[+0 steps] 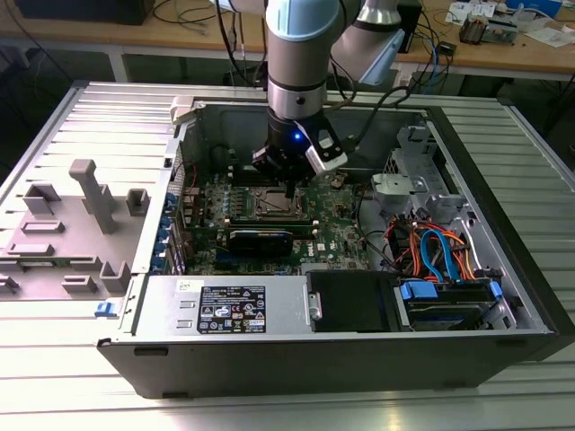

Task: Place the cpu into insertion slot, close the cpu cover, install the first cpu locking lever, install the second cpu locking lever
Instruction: 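Install the second cpu locking lever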

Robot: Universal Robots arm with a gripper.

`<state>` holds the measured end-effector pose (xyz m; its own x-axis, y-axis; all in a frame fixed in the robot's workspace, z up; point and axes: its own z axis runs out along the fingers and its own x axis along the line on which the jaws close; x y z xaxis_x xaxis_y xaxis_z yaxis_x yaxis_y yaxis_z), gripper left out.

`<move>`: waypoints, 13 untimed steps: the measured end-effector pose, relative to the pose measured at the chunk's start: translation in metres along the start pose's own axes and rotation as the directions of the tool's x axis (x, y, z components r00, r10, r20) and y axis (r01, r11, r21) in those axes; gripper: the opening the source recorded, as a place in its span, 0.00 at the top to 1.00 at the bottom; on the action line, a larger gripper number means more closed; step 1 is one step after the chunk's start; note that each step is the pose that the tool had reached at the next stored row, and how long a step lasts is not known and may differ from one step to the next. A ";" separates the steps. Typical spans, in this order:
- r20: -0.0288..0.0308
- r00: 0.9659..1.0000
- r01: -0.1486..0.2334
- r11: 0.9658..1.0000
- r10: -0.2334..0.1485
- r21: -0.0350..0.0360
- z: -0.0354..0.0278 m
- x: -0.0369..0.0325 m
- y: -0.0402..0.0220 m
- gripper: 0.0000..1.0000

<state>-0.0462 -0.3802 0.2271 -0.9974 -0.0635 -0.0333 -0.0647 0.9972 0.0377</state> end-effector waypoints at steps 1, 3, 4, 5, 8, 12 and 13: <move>0.000 1.000 0.000 1.000 0.000 0.000 -0.0046 -0.0001 -0.0004 0.89; 0.000 1.000 0.000 1.000 0.000 0.000 -0.0068 -0.0002 -0.0015 0.89; 0.000 1.000 0.000 1.000 0.000 0.000 -0.0069 -0.0001 -0.0027 0.89; 0.000 1.000 0.000 1.000 0.000 0.000 -0.0070 0.0001 -0.0043 0.89; 0.000 1.000 0.000 1.000 0.000 0.000 -0.0072 0.0004 -0.0100 0.89; 0.000 1.000 0.000 1.000 0.000 0.000 -0.0074 0.0007 -0.0155 0.89; 0.000 1.000 0.000 1.000 0.000 0.000 -0.0074 0.0008 -0.0163 0.89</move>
<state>-0.0461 -0.3969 0.2338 -0.9974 -0.0636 -0.0332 -0.0648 0.9972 0.0379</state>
